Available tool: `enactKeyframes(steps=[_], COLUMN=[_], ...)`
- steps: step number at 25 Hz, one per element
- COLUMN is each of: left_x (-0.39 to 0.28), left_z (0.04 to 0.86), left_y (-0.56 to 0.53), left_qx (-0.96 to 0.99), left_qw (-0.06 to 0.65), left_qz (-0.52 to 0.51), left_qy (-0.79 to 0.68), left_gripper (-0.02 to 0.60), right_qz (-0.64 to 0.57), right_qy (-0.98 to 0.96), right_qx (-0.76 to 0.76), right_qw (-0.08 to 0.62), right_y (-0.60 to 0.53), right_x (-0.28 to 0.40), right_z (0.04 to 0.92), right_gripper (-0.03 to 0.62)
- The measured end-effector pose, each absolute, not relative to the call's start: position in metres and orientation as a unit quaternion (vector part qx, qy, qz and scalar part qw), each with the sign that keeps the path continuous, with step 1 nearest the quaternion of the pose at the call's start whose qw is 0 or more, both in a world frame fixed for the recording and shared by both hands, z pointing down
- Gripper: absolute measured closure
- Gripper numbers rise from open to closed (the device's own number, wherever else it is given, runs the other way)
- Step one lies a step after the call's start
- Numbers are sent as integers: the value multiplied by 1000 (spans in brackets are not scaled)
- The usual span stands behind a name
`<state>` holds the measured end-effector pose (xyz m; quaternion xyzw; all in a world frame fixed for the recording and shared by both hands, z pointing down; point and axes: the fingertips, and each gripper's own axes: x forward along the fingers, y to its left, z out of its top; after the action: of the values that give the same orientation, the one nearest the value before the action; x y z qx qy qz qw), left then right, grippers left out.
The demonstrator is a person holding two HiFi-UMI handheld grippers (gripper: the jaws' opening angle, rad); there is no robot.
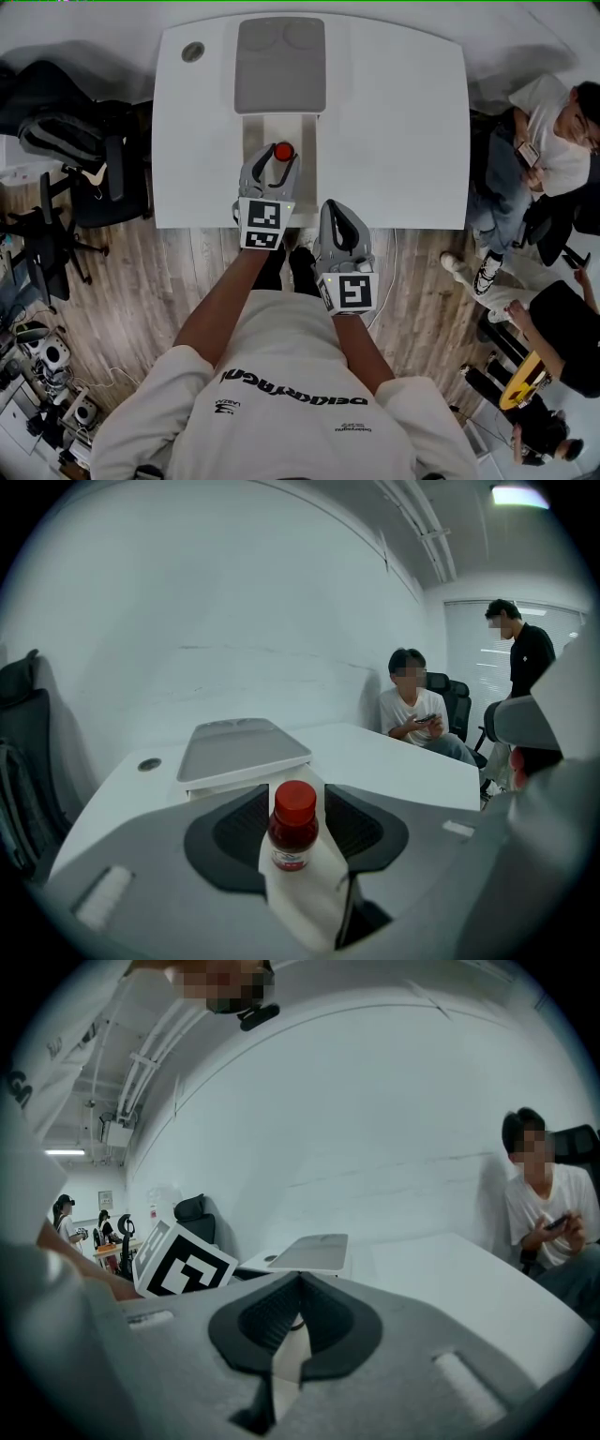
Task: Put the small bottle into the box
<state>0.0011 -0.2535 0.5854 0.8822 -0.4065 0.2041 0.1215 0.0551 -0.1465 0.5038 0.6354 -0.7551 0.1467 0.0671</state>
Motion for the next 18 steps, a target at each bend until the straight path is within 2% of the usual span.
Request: enactKeyframes(steps=[7, 9, 18], left_x=[0, -1, -4], left_z=[571, 566, 544], left_y=[-247, -245, -233], left_qx=[885, 886, 887], left_qw=[112, 107, 92], left_qz=[196, 192, 180], left_qy=[-408, -409, -414], left_gripper=[400, 430, 459], right_qz=[138, 139, 127], right_qy=[-756, -755, -756], right_qx=[637, 638, 640], right_qw=[62, 58, 50], right_y=[-143, -141, -137], right_x=[55, 55, 54], right_z=[493, 492, 477], right_gripper=[595, 595, 595])
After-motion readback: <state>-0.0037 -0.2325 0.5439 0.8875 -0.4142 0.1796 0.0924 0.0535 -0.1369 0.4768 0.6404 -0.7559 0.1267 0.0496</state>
